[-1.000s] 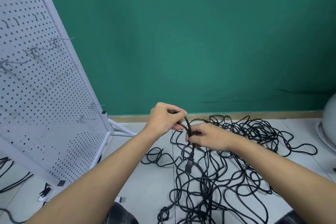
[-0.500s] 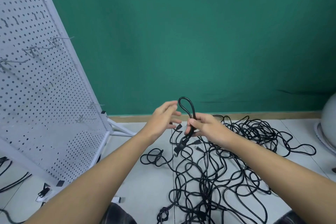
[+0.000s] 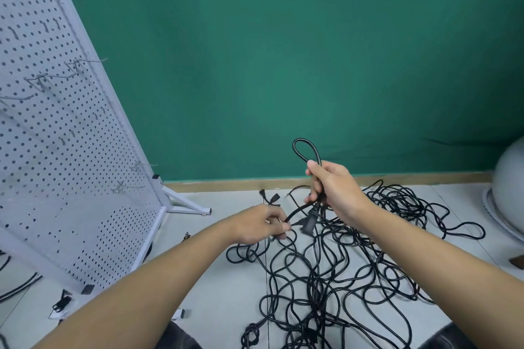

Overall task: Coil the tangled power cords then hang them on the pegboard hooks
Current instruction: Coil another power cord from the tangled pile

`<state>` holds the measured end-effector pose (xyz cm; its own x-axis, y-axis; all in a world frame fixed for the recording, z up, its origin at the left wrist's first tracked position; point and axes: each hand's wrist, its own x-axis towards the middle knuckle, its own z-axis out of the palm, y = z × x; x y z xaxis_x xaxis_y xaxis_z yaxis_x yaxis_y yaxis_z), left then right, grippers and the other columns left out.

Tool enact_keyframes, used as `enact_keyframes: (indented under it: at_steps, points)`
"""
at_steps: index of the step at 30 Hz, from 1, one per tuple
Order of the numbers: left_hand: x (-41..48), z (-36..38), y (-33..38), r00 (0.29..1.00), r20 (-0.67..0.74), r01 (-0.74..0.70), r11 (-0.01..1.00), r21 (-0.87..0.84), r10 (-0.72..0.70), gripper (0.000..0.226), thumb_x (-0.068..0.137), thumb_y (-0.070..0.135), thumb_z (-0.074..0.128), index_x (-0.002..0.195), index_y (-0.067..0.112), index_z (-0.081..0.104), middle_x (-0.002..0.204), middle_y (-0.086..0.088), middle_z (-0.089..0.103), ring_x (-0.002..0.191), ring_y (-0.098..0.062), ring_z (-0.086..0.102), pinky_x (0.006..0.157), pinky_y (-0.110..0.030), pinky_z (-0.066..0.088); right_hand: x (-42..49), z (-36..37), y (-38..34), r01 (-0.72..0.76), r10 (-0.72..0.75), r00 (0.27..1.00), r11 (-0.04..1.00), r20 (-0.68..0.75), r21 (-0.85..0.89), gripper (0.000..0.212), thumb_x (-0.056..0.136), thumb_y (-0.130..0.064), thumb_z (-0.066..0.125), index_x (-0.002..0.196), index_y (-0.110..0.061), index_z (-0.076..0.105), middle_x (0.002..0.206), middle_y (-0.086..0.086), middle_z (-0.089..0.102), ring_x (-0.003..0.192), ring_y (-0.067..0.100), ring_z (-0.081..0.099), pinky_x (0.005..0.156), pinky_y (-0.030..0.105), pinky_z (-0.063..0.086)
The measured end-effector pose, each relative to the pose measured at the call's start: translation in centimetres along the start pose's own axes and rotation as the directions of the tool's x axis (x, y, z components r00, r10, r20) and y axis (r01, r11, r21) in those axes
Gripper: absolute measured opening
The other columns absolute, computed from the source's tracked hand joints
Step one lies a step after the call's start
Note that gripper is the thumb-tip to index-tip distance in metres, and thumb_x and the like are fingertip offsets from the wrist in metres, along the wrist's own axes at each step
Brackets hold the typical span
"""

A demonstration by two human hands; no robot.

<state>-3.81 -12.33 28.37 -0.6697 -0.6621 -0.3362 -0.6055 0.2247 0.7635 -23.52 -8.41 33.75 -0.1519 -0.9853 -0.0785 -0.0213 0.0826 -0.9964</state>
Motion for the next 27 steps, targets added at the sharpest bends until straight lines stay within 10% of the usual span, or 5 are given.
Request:
enact_keyframes:
  at_steps: [5, 12, 21, 27]
  points:
    - [-0.2, -0.7, 0.0, 0.974, -0.187, -0.086, 0.975, 0.205, 0.125, 0.021, 0.103, 0.028, 0.062, 0.096, 0.012, 0.073, 0.074, 0.008, 0.066, 0.063, 0.0, 0.055, 0.068, -0.02, 0.046, 0.1, -1.1, 0.5, 0.044, -0.079, 0.992, 0.941, -0.094, -0.335, 0.024, 0.109, -0.026, 0.044, 0.098, -0.014, 0.062, 0.046, 0.004, 0.06, 0.055, 0.019, 0.071, 0.081, 0.039, 0.055]
    - [-0.2, -1.7, 1.5, 0.768, -0.446, -0.302, 0.874, 0.381, 0.46, 0.017, 0.1, 0.027, 0.067, 0.102, 0.017, 0.08, 0.083, 0.007, 0.063, 0.077, -0.004, 0.054, 0.073, -0.018, 0.04, -0.2, -1.9, 0.7, -0.036, 0.005, 0.998, 0.82, -0.055, -0.572, 0.027, 0.109, -0.017, 0.038, 0.095, -0.009, 0.059, 0.086, 0.004, 0.074, 0.069, 0.016, 0.074, 0.047, 0.026, 0.052]
    - [-0.2, -1.3, 2.5, 0.734, -0.533, -0.305, 0.906, 0.293, 0.42, 0.014, 0.086, 0.024, 0.084, 0.094, 0.022, 0.072, 0.093, 0.012, 0.059, 0.076, -0.007, 0.055, 0.07, -0.013, 0.041, -1.3, -1.0, -0.3, 0.092, 0.059, 0.981, 0.694, 0.184, -0.714, 0.026, 0.11, -0.019, 0.04, 0.089, -0.017, 0.055, 0.089, 0.006, 0.071, 0.044, -0.003, 0.057, 0.044, 0.014, 0.044]
    - [-0.5, -1.2, 2.7, 0.732, -0.501, -0.351, 0.886, 0.304, 0.461, 0.049, 0.084, 0.021, 0.085, 0.129, 0.027, 0.065, 0.112, 0.013, 0.056, 0.086, 0.006, 0.054, 0.076, -0.009, 0.043, -1.6, -0.7, 0.3, 0.084, 0.2, 0.931, 0.697, 0.304, -0.712, 0.022, 0.111, -0.02, 0.038, 0.102, -0.007, 0.053, 0.086, 0.005, 0.078, 0.056, 0.019, 0.065, 0.043, 0.019, 0.042]
